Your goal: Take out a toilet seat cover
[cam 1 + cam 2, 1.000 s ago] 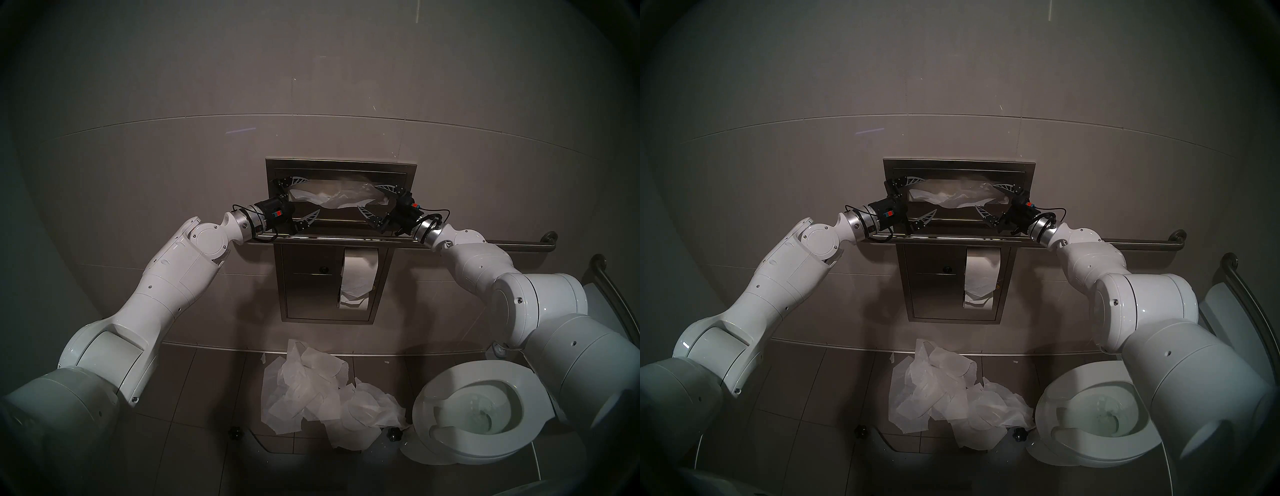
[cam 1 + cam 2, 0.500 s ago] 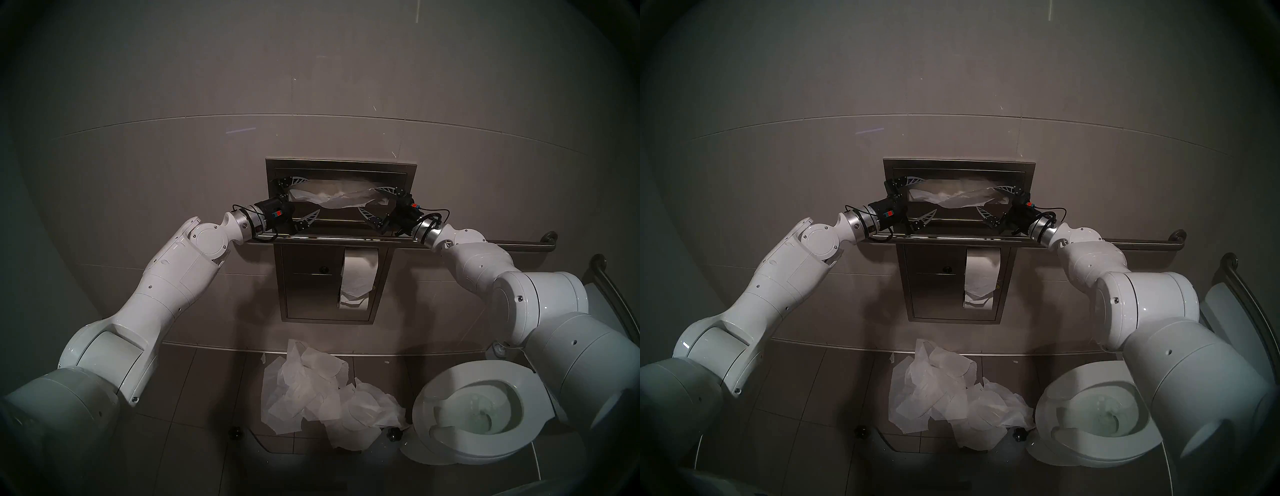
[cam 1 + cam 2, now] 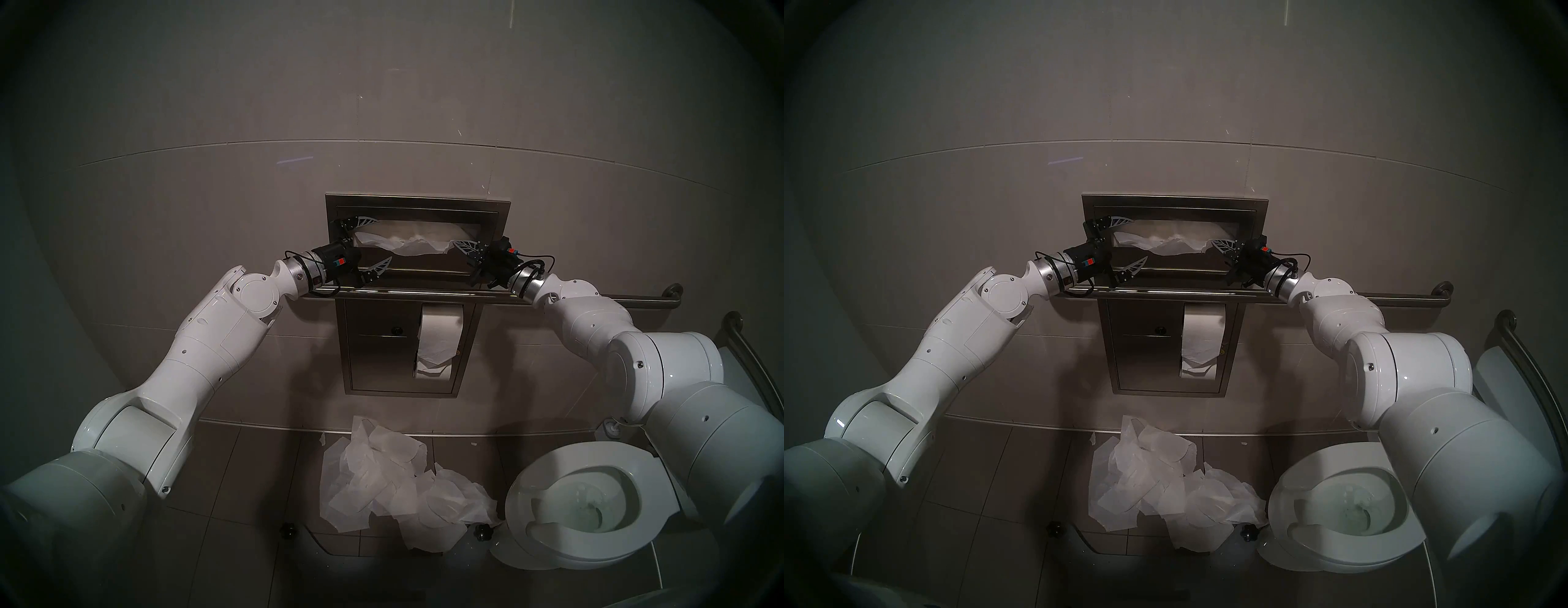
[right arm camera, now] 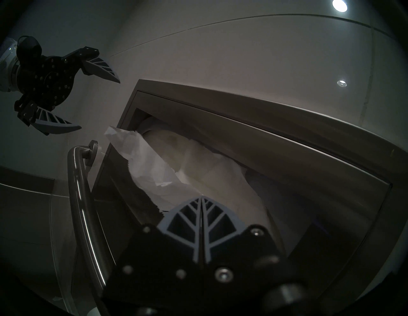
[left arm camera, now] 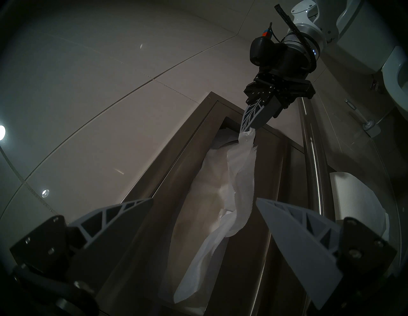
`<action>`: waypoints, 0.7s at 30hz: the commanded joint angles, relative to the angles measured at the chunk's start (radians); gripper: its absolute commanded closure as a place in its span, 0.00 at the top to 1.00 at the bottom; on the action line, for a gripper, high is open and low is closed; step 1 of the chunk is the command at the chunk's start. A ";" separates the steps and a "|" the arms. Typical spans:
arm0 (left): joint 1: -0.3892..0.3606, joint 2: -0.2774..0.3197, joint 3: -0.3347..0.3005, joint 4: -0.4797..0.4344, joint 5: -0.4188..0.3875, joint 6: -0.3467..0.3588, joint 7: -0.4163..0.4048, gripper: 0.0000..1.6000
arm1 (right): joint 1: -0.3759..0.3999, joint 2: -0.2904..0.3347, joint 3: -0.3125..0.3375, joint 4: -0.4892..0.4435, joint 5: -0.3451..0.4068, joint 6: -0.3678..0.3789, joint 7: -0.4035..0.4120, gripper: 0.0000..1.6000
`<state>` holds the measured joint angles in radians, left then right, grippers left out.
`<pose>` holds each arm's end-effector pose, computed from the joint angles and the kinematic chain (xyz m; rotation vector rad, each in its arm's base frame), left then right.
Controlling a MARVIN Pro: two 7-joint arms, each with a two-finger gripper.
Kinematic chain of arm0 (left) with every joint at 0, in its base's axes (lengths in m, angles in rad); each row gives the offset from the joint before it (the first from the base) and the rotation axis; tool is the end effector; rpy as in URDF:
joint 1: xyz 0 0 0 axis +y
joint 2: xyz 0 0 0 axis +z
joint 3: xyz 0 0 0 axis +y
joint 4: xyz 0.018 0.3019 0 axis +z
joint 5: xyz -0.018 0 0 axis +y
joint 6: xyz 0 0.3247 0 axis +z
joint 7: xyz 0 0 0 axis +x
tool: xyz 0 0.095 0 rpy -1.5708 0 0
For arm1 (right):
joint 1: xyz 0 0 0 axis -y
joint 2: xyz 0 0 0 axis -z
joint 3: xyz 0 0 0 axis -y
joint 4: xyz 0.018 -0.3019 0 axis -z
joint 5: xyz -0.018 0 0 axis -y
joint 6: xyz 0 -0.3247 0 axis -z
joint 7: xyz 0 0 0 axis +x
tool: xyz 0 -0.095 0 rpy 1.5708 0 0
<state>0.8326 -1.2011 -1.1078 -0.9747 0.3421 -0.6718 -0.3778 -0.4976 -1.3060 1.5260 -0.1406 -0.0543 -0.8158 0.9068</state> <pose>0.5854 -0.0089 -0.2039 -1.1313 1.7154 -2.1977 0.6196 -0.0947 -0.2388 -1.5751 -1.1877 -2.1630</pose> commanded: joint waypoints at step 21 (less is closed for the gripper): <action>-0.052 -0.003 -0.019 -0.020 -0.001 -0.007 0.010 1.00 | 0.068 0.031 0.011 -0.045 0.007 -0.072 -0.016 0.00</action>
<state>0.8326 -1.2023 -1.1094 -0.9735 0.3439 -0.6734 -0.3779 -0.4847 -1.2887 1.5290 -0.1496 -0.0542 -0.8581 0.8996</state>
